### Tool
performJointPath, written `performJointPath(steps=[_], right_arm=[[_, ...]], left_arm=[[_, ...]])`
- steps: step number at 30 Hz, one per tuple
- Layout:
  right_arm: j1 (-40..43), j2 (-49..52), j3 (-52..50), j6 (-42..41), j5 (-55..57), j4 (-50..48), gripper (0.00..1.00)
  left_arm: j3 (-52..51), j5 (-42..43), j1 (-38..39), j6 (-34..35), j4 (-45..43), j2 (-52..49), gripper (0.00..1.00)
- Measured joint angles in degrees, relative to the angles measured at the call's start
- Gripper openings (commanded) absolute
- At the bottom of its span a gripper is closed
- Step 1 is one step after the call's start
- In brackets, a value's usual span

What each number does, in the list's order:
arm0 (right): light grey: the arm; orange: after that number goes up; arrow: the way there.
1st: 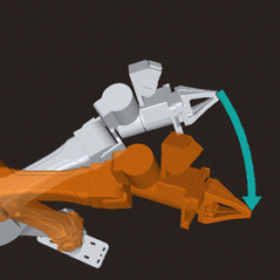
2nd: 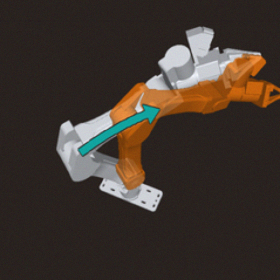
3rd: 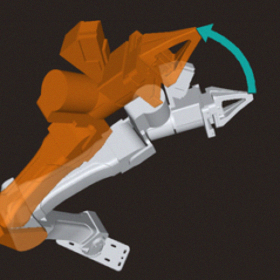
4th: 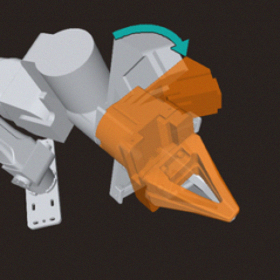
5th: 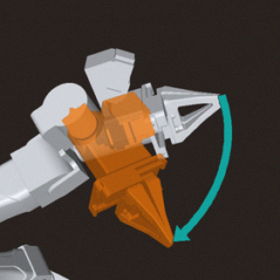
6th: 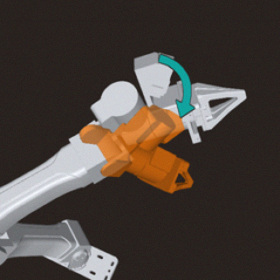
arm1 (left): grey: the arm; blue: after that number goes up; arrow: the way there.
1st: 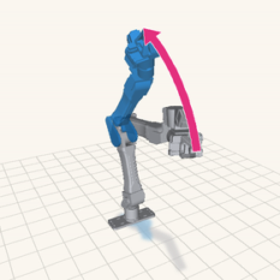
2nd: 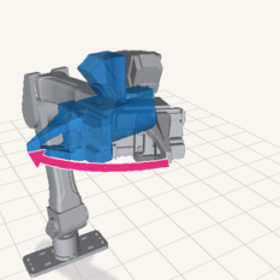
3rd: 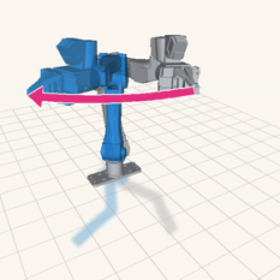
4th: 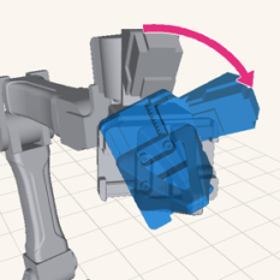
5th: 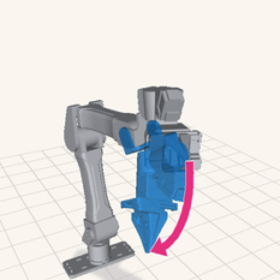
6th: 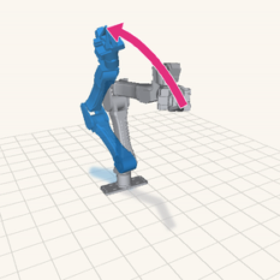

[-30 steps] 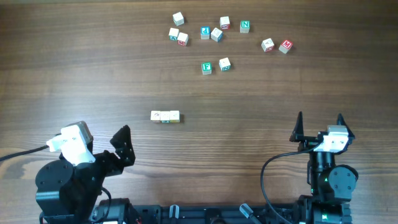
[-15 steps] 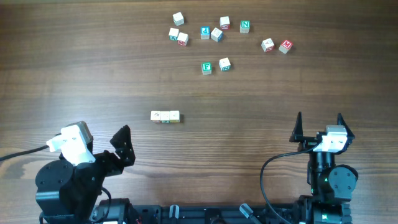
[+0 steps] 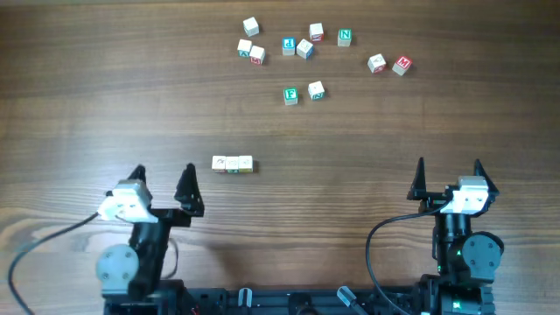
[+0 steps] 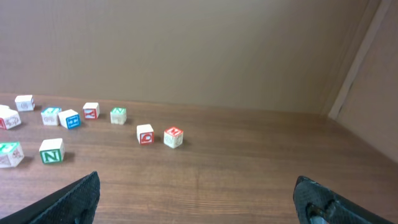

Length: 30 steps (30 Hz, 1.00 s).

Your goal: Form a horizontal line

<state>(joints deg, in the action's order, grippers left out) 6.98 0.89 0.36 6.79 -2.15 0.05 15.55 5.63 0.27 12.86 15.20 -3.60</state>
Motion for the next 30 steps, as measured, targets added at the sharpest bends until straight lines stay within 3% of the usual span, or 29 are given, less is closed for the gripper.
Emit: performJointPath(steps=[2,8,30], right_arm=[[-0.02,0.00,0.00,0.00,0.00,0.00,1.00],[0.00,0.00,0.00,0.00,0.00,-0.02,1.00],[-0.02,0.00,0.00,0.00,0.00,-0.02,1.00]], left_arm=[[-6.10,0.28,0.00,-2.19,-6.32,2.38,1.00],[-12.94,0.39,0.00,-7.48,-11.67,2.82,1.00],[-14.78,0.20,0.00,-8.33,-11.37,2.82,1.00]])
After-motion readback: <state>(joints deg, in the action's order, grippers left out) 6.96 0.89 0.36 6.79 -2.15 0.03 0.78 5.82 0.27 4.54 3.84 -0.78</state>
